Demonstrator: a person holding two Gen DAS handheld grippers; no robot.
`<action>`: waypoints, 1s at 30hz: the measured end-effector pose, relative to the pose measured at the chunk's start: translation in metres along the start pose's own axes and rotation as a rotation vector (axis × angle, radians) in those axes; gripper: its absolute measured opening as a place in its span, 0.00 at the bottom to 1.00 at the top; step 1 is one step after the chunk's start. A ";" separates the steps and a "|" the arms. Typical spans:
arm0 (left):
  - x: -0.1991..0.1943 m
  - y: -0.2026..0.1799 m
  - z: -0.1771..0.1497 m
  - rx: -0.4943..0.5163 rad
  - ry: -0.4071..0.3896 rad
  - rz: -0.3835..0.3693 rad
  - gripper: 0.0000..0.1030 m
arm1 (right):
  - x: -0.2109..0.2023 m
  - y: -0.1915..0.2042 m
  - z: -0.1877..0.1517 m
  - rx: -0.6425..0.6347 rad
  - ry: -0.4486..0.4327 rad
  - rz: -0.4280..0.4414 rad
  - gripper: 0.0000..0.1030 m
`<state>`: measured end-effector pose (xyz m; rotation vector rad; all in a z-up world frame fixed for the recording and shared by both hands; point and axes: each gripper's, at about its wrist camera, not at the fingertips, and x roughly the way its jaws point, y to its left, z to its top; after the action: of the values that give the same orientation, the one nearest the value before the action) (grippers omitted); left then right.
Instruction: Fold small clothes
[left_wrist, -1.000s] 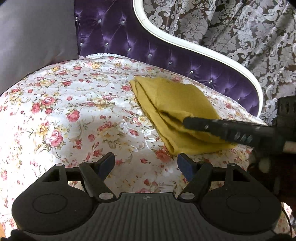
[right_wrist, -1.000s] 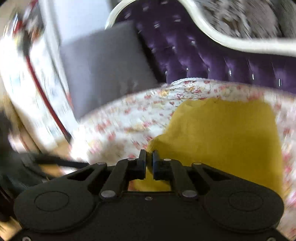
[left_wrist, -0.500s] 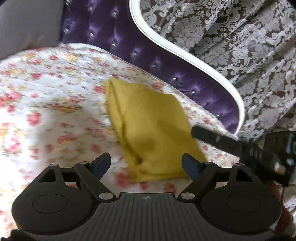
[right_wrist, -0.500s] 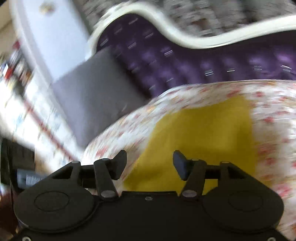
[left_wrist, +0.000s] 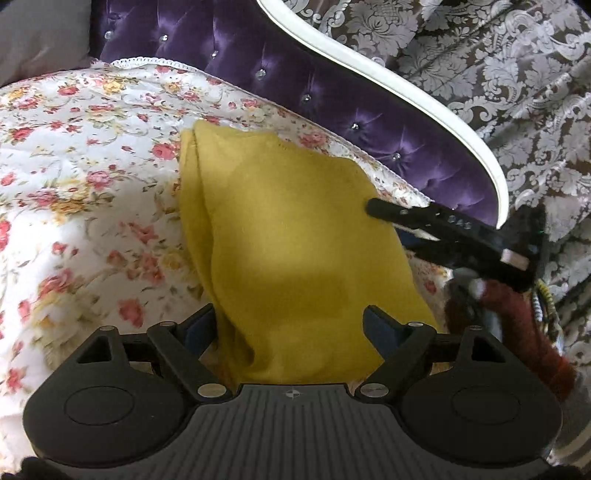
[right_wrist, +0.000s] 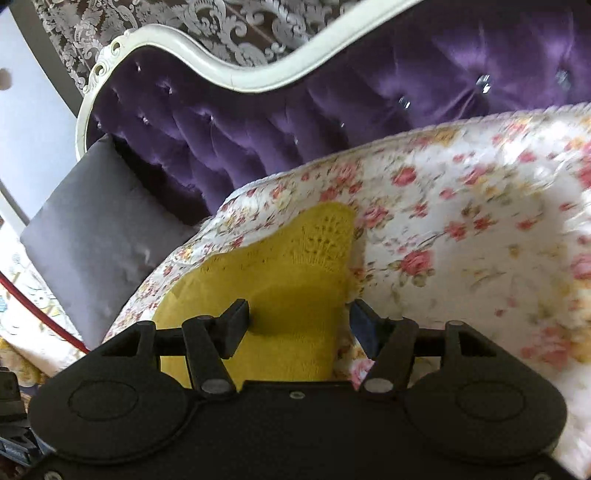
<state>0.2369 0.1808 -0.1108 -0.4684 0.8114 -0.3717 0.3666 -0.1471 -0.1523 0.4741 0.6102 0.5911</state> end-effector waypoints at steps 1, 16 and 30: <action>0.003 0.000 0.002 0.001 -0.001 -0.004 0.81 | 0.003 -0.001 -0.001 0.000 -0.005 0.025 0.64; 0.019 -0.003 0.009 -0.042 0.035 -0.091 0.16 | 0.005 0.001 0.005 0.054 -0.030 0.030 0.40; -0.061 -0.040 -0.056 -0.004 0.166 -0.258 0.16 | -0.099 0.051 -0.063 0.118 0.008 -0.109 0.40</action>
<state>0.1499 0.1628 -0.0865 -0.5527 0.9145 -0.6546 0.2409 -0.1575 -0.1307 0.5457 0.6768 0.4557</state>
